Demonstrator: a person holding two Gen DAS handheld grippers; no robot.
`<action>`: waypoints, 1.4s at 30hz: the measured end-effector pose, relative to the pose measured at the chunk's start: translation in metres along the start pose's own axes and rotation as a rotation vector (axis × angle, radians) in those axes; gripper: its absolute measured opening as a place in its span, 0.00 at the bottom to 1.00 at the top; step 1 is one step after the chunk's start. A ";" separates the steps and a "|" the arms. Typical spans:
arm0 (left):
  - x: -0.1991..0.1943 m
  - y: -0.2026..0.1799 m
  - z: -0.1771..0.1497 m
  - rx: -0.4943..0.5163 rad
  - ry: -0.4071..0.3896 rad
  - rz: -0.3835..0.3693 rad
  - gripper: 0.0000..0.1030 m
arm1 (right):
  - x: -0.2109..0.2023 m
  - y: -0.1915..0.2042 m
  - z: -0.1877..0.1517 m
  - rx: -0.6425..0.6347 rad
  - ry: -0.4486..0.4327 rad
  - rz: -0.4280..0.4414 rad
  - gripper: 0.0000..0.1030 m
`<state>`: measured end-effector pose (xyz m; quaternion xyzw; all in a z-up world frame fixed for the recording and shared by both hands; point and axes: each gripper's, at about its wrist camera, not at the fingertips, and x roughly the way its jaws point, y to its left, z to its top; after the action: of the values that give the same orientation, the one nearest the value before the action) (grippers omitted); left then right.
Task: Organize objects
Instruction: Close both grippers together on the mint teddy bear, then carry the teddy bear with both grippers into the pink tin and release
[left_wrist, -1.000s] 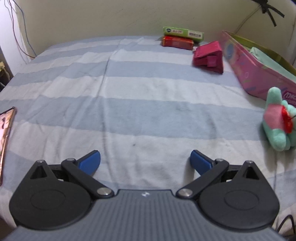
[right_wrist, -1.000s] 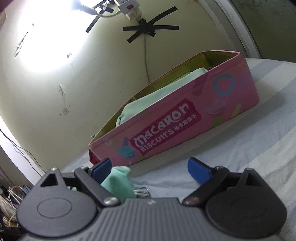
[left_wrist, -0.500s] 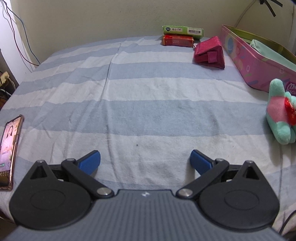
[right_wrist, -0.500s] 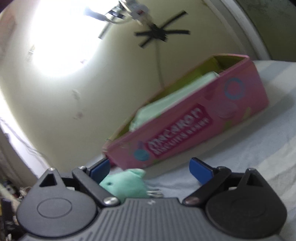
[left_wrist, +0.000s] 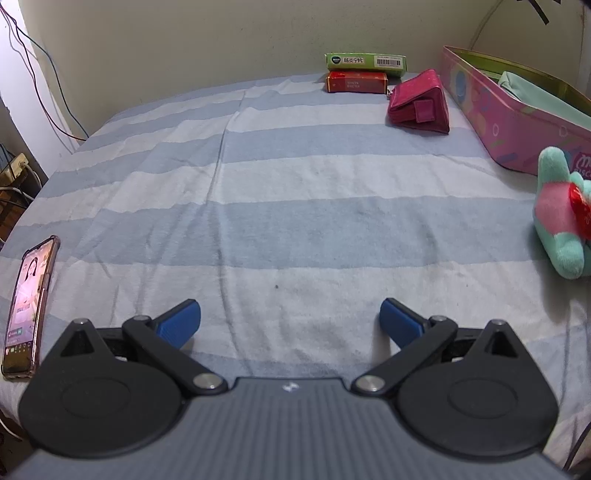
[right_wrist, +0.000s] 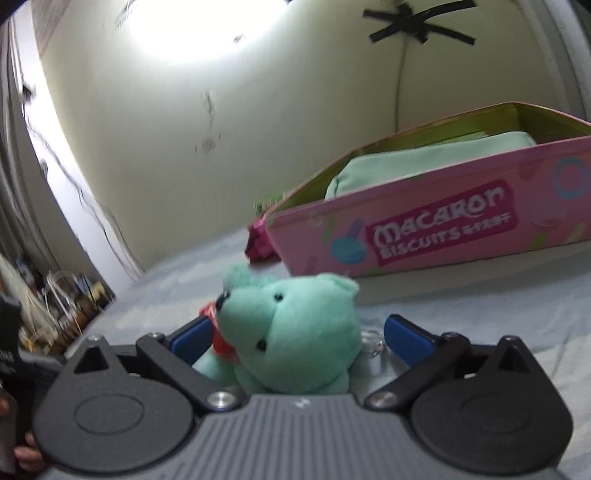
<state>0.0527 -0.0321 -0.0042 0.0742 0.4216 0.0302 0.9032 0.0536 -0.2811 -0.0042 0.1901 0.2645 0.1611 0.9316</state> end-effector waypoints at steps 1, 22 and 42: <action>0.000 0.000 0.000 0.000 0.000 0.000 1.00 | 0.004 0.005 -0.001 -0.027 0.021 -0.008 0.87; -0.021 -0.012 0.029 0.013 -0.132 -0.443 1.00 | 0.014 0.039 -0.009 -0.216 0.087 -0.032 0.78; 0.023 -0.175 0.204 0.243 -0.247 -0.802 0.69 | 0.053 -0.013 0.144 -0.220 0.024 -0.212 0.62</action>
<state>0.2226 -0.2239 0.0794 0.0135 0.3061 -0.3822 0.8718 0.1791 -0.3101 0.0801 0.0559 0.2752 0.0919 0.9553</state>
